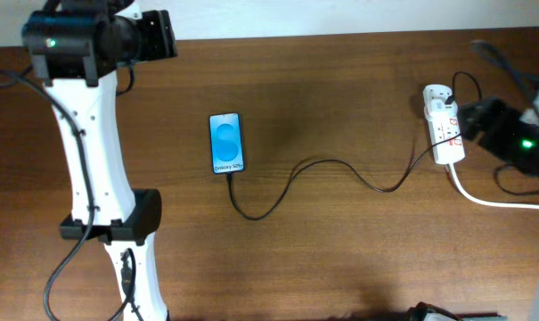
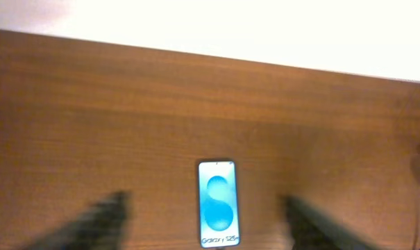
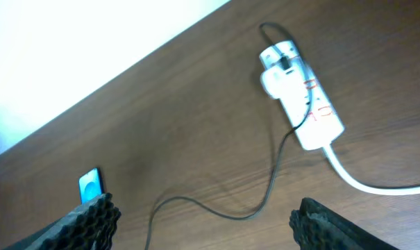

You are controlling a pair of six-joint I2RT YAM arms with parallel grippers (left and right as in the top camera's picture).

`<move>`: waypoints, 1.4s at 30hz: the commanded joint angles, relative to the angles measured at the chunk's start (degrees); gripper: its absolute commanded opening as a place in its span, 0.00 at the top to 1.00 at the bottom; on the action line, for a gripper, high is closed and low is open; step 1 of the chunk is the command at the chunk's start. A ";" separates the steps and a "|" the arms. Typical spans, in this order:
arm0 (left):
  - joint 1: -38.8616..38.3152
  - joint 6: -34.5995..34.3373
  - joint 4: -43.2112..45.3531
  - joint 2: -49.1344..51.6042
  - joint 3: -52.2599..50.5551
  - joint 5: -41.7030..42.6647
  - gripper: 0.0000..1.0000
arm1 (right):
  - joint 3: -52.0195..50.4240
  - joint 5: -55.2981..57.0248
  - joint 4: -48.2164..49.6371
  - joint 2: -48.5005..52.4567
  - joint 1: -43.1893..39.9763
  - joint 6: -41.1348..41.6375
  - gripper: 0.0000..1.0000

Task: Plug charger to phone and switch on socket
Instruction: 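Move the right gripper to the power strip beside the charger, then press the orange switch next to the charger with the right gripper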

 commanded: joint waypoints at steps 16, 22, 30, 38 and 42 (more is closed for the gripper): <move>0.33 -0.07 -0.04 -1.16 0.48 -0.42 0.00 | 14.86 -8.61 5.09 38.71 -21.00 -9.86 0.14; 0.33 -0.07 -0.04 -1.16 0.48 -0.42 0.01 | 14.86 -2.80 9.88 48.33 -12.98 -13.70 0.11; 0.33 -0.07 -0.04 -1.16 0.48 -0.42 0.01 | 14.75 5.16 15.04 55.39 -8.72 -13.68 0.10; 0.33 -0.07 -0.04 -1.16 0.48 -0.42 0.01 | 14.49 5.03 18.73 60.39 -5.05 -14.34 0.10; 0.33 -0.07 -0.04 -1.16 0.48 -0.42 0.01 | 14.40 5.20 19.54 60.85 -4.31 -14.32 0.10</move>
